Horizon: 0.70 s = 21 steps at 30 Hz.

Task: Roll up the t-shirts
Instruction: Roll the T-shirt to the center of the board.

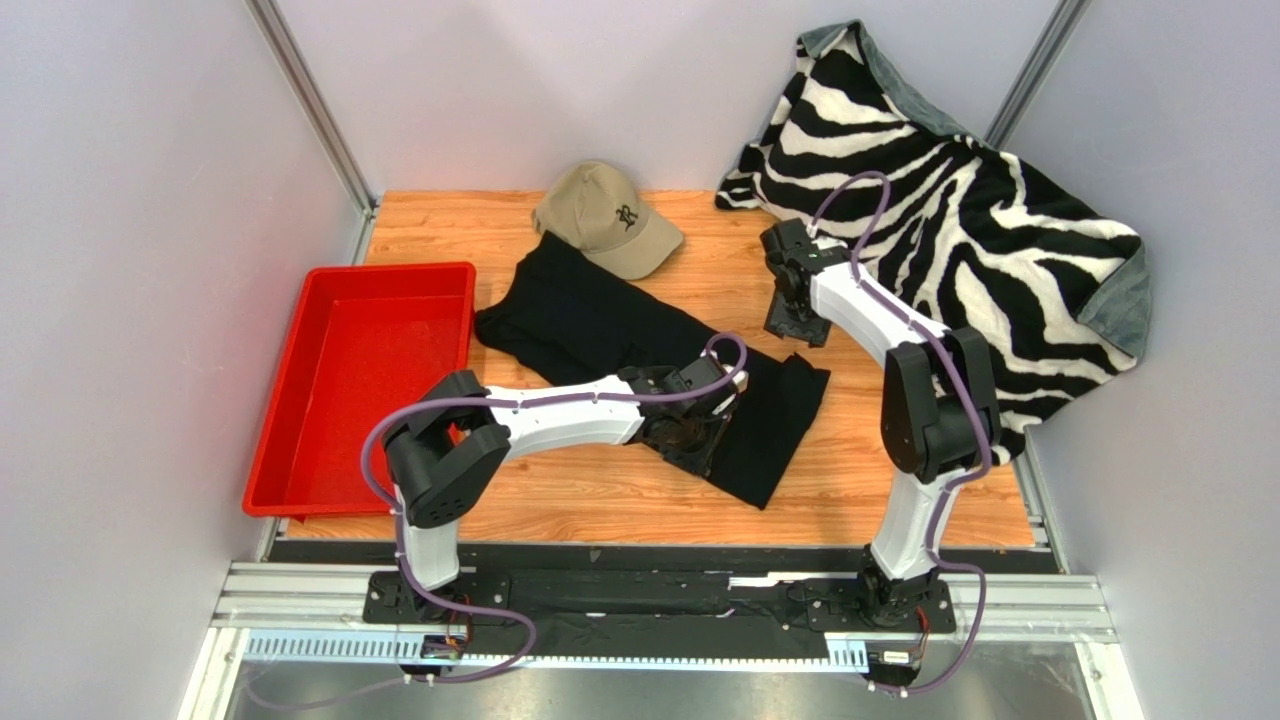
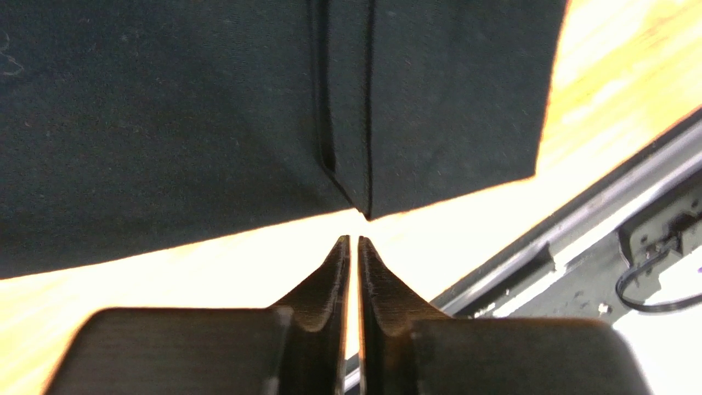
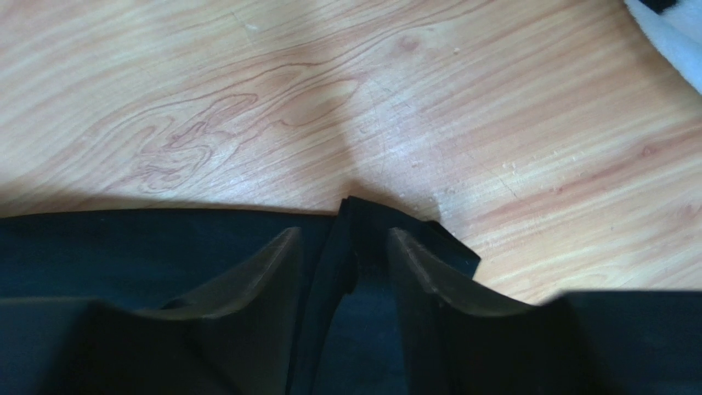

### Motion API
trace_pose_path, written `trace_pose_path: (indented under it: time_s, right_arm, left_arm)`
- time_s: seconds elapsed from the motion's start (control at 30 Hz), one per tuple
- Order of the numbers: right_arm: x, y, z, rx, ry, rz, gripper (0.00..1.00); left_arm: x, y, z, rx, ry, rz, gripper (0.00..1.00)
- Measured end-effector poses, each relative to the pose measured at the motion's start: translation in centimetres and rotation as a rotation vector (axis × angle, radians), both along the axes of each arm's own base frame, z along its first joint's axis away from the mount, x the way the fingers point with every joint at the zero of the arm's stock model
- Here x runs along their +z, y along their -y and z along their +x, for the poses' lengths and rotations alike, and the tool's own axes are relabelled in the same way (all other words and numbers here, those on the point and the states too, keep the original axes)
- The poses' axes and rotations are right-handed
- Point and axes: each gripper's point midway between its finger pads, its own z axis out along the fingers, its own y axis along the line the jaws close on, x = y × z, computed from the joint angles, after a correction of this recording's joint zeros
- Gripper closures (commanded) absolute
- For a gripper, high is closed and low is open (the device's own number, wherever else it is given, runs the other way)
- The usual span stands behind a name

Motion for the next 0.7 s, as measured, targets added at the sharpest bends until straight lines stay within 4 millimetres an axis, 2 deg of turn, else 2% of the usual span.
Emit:
trace_pose_path:
  time_s: [0.1,0.13,0.27,0.33,0.43,0.5,0.57,0.7]
  right_arm:
    - [1.5,0.7,-0.5,-0.010,0.028,0.023,0.46]
    - [2.3,1.2,-0.7,-0.020,0.047,0.036,0.49]
    - [4.7,3.4,-1.8,-0.071,0.111,0.060,0.55]
    - [4.9,4.4,-2.8,-0.099,0.129,0.083,0.55]
    - [3.2,6.0,-4.7,-0.143,0.110,0.127,0.56]
    - [1.7,6.6,-5.8,-0.167,0.074,0.151,0.56]
    - [0.3,6.7,-6.5,-0.181,0.047,0.178,0.56]
    - [-1.4,5.4,-6.4,-0.170,0.029,0.245,0.58]
  left_arm:
    - [1.0,0.2,-0.2,-0.015,0.001,-0.015,0.70]
    - [1.5,0.4,-0.2,-0.019,0.004,-0.028,0.69]
    - [4.3,2.5,-0.1,-0.049,0.026,-0.098,0.69]
    - [5.7,4.0,-0.1,-0.073,0.042,-0.136,0.69]
    - [6.9,6.3,0.2,-0.103,0.061,-0.177,0.69]
    - [6.2,7.2,0.2,-0.117,0.058,-0.172,0.70]
    - [4.8,7.2,0.1,-0.122,0.044,-0.145,0.71]
    - [1.0,6.7,0.1,-0.116,0.014,-0.062,0.76]
